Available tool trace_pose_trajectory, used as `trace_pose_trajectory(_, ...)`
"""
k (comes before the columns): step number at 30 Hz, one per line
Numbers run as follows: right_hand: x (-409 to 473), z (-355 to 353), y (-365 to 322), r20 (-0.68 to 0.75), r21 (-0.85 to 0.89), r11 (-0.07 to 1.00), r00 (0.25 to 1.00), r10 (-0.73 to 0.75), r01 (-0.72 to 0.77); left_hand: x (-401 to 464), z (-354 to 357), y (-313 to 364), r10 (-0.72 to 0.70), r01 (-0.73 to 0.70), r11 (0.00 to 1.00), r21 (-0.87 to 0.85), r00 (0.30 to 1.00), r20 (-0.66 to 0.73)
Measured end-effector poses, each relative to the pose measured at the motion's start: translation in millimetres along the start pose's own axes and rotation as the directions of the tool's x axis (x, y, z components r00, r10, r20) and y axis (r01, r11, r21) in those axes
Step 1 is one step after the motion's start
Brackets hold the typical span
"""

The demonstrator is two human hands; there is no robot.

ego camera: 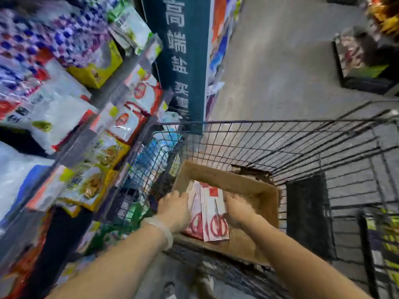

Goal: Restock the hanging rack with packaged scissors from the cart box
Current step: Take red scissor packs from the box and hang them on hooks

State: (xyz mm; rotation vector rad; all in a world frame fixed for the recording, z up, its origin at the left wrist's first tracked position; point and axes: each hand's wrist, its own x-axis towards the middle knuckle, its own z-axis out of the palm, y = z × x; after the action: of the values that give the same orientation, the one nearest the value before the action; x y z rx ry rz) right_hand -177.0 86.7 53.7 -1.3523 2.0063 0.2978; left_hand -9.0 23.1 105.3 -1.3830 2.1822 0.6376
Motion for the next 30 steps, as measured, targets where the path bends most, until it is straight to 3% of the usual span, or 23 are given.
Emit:
trace_pose_trajectory(9,85,87,35,0.252,0.297,0.933,0.959,0.127,-0.201,87,68,14,0.005,0.032,0.988,-0.150,0.971,0.239)
trace_pose_trajectory(16,121,135,37,0.369,0.676,0.588,0.895,0.251,-0.444,116,106,6,0.009,0.071,0.968,-0.240,0.949,0.317)
trace_pose_trajectory(18,126,144,34,0.406,0.677,0.543,0.867,0.288,-0.497,118,110,3,0.005,0.082,0.964,-0.252,0.945,0.326)
trace_pose_trajectory(21,131,148,27,0.453,0.620,0.565,0.837,0.308,-0.544,122,112,-2,-0.010,0.105,0.961,-0.255,0.937,0.350)
trace_pose_trajectory(25,138,146,25,0.432,0.578,0.593,0.827,0.361,-0.561,125,115,-8,-0.046,0.167,0.936,-0.309,0.930,0.365)
trace_pose_trajectory(30,134,155,24,0.432,0.621,0.533,0.818,0.378,-0.575,124,115,-13,-0.076,0.219,0.913,-0.344,0.920,0.384)
